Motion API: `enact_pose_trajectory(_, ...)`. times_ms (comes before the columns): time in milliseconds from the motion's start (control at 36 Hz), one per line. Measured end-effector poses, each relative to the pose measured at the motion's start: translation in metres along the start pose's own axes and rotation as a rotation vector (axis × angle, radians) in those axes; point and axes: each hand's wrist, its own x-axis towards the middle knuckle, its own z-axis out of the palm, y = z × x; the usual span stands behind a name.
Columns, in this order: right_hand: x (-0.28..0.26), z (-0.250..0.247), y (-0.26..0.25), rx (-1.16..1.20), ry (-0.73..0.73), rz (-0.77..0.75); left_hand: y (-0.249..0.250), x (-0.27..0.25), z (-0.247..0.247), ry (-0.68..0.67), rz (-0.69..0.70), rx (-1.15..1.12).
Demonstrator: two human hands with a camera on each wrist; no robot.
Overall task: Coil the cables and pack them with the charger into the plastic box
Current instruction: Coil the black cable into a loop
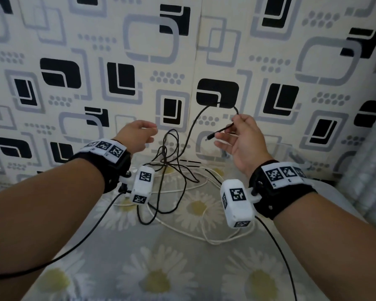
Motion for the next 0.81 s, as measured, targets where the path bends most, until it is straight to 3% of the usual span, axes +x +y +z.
enact_pose_trajectory(361, -0.025, 0.025, 0.007, -0.331, -0.147, 0.12, 0.039, -0.044, 0.025, -0.269, 0.091, -0.031)
enact_pose_trajectory(556, -0.037, 0.028, 0.009, -0.481, -0.289, 0.053, 0.05, -0.067, 0.033, -0.456, 0.101, 0.088)
enact_pose_trajectory(806, -0.041, 0.03, 0.007, -0.512, -0.343, 0.01, 0.059, -0.072, 0.032, -0.377, 0.139, 0.144)
